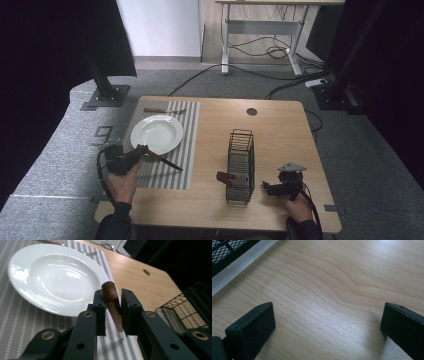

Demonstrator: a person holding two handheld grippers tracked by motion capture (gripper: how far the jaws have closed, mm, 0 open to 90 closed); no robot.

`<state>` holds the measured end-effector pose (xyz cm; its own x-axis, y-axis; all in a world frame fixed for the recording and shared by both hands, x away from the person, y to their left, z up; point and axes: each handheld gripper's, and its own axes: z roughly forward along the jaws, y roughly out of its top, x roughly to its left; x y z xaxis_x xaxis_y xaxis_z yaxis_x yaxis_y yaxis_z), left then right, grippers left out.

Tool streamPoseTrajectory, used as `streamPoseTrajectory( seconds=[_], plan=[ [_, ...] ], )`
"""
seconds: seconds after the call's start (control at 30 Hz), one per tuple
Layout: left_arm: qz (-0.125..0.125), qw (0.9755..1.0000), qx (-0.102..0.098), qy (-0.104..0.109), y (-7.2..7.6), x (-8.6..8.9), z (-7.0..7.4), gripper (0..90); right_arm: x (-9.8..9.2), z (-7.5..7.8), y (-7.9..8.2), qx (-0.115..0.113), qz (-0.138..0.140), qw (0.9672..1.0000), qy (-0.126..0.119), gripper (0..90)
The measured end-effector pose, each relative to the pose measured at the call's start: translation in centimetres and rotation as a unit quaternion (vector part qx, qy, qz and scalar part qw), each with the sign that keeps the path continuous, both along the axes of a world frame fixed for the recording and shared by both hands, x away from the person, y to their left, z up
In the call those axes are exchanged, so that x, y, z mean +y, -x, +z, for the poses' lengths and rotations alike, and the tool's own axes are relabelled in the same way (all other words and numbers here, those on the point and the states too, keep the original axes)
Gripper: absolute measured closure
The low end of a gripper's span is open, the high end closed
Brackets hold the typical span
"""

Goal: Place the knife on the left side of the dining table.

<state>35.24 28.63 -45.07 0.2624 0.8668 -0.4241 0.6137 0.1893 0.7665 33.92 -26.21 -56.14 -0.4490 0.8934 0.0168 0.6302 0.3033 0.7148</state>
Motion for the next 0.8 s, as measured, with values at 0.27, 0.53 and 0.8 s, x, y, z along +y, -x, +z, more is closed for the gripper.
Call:
streamPoseTrajectory(
  seconds=[0.27,0.53,0.8],
  plan=[
    [0.008,0.9998,-0.005,-0.018,-0.1,0.5,-0.9,70.2,0.0,0.0,0.0,0.0,0.0,1.0,0.0,0.0],
    [0.011,0.9991,-0.014,-0.04,-0.4,0.8,-1.7,65.9,0.0,0.0,0.0,0.0,0.0,1.0,0.0,0.0],
    [0.017,0.9988,-0.019,-0.043,-0.5,1.3,-2.7,62.7,0.0,0.0,0.0,0.0,0.0,1.0,0.0,0.0]
  ],
)
